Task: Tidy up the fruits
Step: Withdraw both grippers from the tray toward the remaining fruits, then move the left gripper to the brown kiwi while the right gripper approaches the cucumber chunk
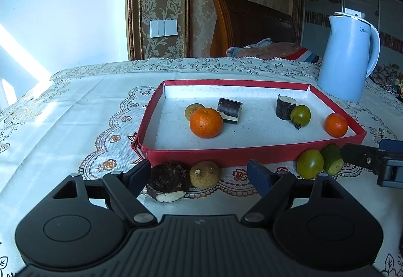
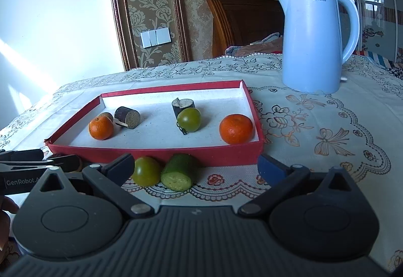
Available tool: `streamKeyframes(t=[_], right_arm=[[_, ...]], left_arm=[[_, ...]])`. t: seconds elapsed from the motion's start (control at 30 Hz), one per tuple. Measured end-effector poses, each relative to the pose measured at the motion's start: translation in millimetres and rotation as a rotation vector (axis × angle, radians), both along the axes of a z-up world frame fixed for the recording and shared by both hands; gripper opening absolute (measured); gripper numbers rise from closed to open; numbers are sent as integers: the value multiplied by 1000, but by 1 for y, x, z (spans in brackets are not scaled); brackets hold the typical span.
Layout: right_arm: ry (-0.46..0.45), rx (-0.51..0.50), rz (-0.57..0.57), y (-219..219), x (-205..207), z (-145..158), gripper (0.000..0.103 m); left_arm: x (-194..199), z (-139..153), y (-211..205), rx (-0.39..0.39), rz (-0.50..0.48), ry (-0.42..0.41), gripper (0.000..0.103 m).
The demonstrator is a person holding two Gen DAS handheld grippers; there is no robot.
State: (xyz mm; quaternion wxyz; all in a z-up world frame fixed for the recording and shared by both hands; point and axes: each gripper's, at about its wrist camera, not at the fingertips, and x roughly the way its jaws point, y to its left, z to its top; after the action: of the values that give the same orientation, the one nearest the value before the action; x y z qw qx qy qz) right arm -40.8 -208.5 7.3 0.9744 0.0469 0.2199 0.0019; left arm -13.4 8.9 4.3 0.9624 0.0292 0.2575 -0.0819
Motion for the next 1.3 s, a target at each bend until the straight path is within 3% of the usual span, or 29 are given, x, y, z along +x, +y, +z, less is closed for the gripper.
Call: streamKeyframes(t=[0.4, 0.6, 0.73, 0.9, 1.03, 1.23, 1.3], right_arm=[[41, 41, -17, -10, 5, -5, 103], [58, 83, -33, -17, 8, -7, 103], [60, 76, -27, -15, 8, -8, 103], [58, 83, -31, -16, 8, -7, 103], [62, 105, -41, -20, 8, -8, 103], [61, 96, -38, -18, 9, -8, 103], [65, 97, -41, -19, 9, -9, 103]], left_arm=[[-11, -2, -15, 76, -86, -40, 83], [3, -4, -16, 37, -110, 18, 83], [9, -4, -19, 46, -125, 19, 83], [12, -5, -25, 48, -219, 23, 83], [12, -5, -16, 8, -209, 40, 83], [13, -12, -31, 110, -194, 43, 82], [13, -12, -31, 112, -197, 39, 82]])
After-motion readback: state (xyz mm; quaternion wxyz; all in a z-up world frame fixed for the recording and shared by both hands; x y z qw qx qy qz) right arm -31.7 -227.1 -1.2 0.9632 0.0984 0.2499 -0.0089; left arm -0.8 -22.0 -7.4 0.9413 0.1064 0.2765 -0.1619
